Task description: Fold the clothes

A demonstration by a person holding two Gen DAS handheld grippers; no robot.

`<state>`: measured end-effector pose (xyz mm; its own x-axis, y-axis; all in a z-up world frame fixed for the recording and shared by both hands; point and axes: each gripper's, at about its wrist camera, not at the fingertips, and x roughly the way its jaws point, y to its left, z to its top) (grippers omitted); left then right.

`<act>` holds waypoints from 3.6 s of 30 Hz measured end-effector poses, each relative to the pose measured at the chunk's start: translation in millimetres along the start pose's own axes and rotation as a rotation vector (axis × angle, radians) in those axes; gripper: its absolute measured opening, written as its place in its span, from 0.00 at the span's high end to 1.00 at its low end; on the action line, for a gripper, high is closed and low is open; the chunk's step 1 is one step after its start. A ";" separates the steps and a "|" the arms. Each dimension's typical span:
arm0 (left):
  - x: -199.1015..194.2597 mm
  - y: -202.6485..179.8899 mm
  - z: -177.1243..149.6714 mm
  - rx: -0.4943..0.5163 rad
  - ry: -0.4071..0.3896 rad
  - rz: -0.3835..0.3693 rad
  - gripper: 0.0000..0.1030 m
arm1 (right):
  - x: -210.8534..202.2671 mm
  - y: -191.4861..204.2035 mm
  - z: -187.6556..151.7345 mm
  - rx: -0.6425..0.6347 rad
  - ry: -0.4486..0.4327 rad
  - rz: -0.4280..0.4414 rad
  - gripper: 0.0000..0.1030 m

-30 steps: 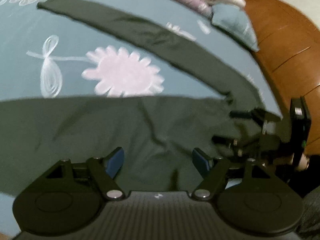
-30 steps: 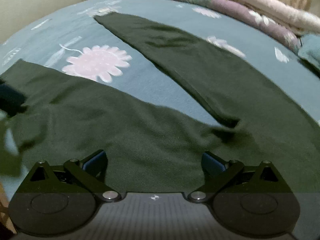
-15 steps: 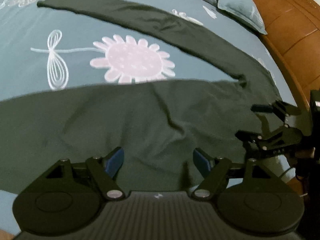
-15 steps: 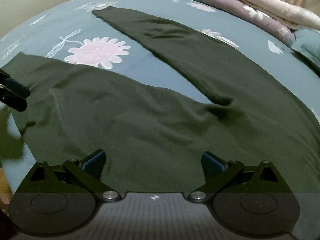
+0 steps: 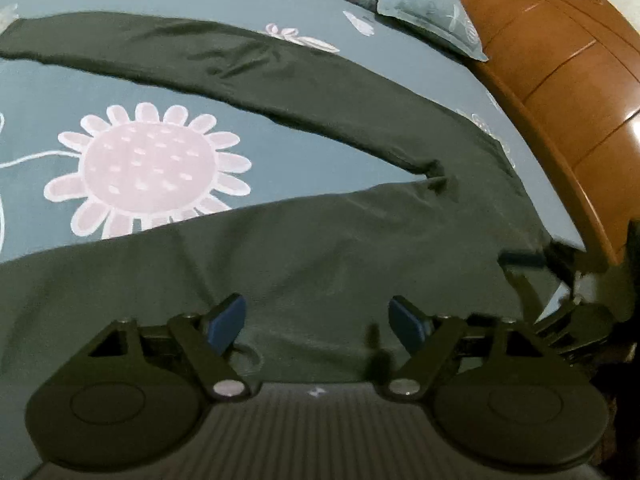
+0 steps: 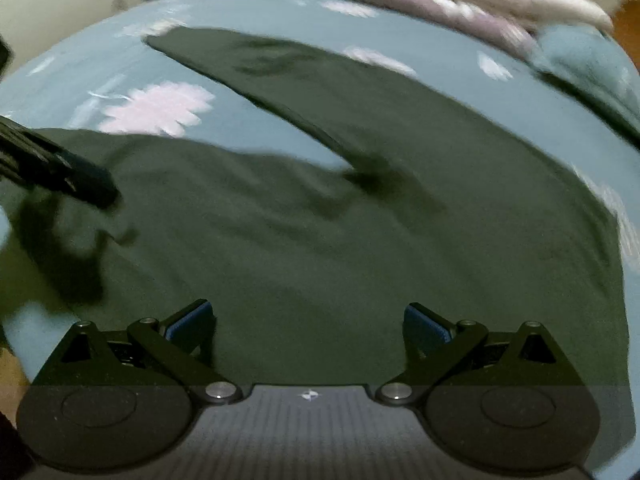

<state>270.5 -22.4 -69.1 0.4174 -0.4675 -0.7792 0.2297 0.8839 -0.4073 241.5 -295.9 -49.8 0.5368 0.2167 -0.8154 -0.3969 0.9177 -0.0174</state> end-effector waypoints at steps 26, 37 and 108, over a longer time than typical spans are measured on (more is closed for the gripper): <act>-0.5 -41.8 25.1 0.200 0.022 0.193 0.22 | -14.1 -90.8 21.9 0.290 -0.164 -0.155 0.00; 6.2 -13.2 7.8 0.095 0.078 0.228 0.22 | 66.8 -136.7 54.1 0.404 -0.133 -0.141 0.00; 28.7 -62.9 12.2 0.176 0.076 0.028 0.13 | 10.0 -83.7 -8.8 0.380 -0.033 -0.116 0.00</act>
<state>278.8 -91.6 -60.0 0.3597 -0.4352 -0.8254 0.3720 0.8781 -0.3009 273.5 -373.5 -61.6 0.5882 0.1097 -0.8012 -0.0317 0.9931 0.1127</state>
